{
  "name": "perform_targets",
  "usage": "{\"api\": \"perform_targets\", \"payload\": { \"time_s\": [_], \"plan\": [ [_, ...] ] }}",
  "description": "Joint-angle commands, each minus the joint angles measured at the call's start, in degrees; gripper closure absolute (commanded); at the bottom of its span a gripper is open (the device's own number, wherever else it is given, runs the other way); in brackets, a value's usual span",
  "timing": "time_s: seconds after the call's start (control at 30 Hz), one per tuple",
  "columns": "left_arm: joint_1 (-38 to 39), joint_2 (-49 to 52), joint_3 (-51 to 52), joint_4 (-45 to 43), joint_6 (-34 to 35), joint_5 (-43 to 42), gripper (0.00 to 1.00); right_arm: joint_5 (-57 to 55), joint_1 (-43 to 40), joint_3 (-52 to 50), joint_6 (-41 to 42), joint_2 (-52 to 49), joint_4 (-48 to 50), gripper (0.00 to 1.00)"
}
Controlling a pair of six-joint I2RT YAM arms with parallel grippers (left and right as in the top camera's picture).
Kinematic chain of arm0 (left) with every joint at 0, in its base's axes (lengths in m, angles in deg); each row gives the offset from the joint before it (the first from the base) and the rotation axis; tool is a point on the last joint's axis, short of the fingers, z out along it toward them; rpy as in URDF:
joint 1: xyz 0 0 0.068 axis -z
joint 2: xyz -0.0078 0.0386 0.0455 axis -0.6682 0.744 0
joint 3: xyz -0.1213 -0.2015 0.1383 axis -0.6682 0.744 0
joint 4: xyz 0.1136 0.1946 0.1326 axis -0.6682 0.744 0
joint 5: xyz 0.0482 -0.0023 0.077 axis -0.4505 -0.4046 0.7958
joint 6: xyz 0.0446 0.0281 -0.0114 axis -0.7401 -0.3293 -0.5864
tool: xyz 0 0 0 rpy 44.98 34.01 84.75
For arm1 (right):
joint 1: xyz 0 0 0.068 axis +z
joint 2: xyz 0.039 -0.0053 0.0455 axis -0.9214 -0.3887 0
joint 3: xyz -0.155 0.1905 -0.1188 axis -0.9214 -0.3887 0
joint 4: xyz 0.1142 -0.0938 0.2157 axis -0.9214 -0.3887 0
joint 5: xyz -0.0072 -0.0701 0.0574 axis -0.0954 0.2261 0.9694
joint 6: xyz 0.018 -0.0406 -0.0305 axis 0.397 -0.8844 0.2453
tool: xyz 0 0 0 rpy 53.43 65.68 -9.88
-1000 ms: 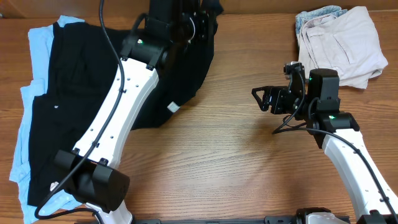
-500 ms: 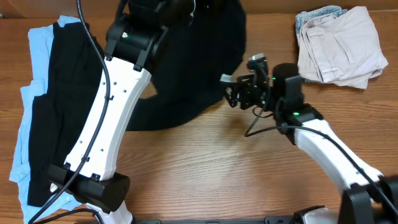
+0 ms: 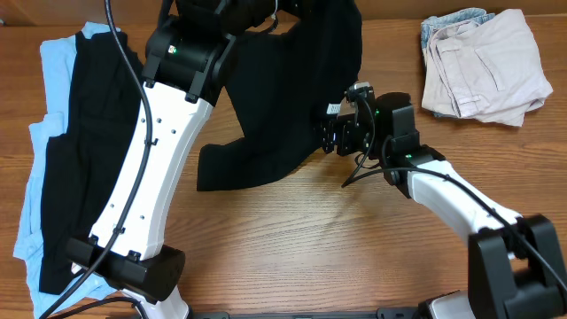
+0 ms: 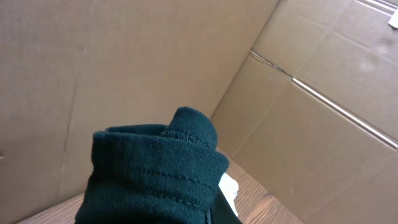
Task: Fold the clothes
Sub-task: 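Grasp the black shirt with the left gripper and lift it up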
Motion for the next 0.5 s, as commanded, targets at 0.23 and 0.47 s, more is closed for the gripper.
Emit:
{"api": "perform_targets", "payload": {
  "time_s": [0.23,0.47],
  "plan": [
    [0.15,-0.26,-2.21,-2.36,0.76,0.24,0.96,9.46,-0.09,0.98,0.22,-4.39,5.68,0.27],
    [-1.09,-0.26,-2.29,-5.07,1.27,0.96,0.96,13.92,0.35,0.98,1.99,-4.42,11.08,0.68]
  ]
}}
